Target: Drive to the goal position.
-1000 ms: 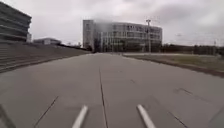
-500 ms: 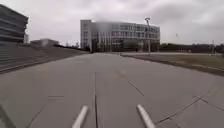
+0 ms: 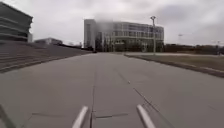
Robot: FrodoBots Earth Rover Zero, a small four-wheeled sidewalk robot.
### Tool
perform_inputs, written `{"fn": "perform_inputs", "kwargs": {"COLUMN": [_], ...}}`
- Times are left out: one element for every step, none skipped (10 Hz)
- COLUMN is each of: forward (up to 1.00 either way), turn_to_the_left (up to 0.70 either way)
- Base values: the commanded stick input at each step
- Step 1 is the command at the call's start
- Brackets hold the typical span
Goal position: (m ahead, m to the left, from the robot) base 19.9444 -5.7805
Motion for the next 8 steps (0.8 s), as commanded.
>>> {"fn": "perform_inputs", "kwargs": {"forward": [1.0,1.0,1.0,1.0,1.0,1.0,1.0,1.0], "turn_to_the_left": [0.27,0.08,0.0,0.0,0.0,0.11,0.27,0.24]}}
